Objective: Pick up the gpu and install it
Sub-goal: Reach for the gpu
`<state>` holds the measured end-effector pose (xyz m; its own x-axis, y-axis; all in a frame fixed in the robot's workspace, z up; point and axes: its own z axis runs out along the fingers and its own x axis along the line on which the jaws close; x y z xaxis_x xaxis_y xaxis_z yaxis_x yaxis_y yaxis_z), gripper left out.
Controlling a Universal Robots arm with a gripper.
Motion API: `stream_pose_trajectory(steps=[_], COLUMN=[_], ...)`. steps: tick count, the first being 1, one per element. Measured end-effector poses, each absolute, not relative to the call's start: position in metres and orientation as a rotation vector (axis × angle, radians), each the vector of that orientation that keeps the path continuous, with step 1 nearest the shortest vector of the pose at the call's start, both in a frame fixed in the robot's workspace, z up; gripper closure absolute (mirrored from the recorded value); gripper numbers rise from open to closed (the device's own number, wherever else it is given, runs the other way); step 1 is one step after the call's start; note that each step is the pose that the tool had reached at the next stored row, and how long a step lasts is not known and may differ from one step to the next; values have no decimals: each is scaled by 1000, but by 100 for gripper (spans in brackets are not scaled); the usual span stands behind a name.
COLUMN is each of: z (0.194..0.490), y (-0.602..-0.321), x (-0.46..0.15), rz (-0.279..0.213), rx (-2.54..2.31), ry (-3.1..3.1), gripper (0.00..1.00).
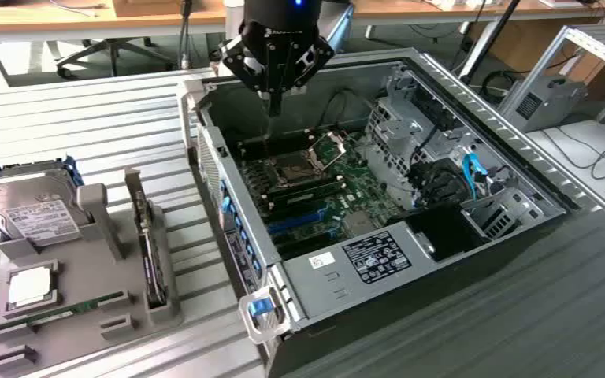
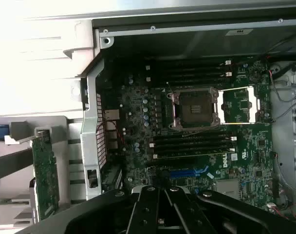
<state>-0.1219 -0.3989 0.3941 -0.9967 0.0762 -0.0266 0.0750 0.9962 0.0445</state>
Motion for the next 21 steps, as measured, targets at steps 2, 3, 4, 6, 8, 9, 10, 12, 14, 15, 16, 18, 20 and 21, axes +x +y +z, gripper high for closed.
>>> stream_pose_trajectory(steps=[2, 3, 4, 6, 8, 9, 10, 12, 14, 15, 16, 18, 20, 21], z=[394, 394, 394, 394, 394, 394, 394, 394, 394, 394, 394, 394, 394, 394], y=[-399, -399, -399, -399, -399, -399, -399, -399, -399, -399, -399, -399, -399, -399], x=[-123, -124, -125, -127, -130, -130, -131, -132, -133, -134, -134, -134, -135, -136], rz=[68, 68, 68, 68, 68, 68, 68, 68, 68, 68, 68, 68, 68, 68], rx=[118, 118, 118, 118, 118, 118, 118, 118, 118, 118, 118, 118, 118, 118], ry=[3110, 3110, 3110, 3110, 3110, 3110, 3110, 3110, 3110, 3110, 3110, 3110, 3110, 3110], gripper=[89, 89, 89, 89, 89, 89, 89, 89, 89, 89, 89, 89, 89, 89])
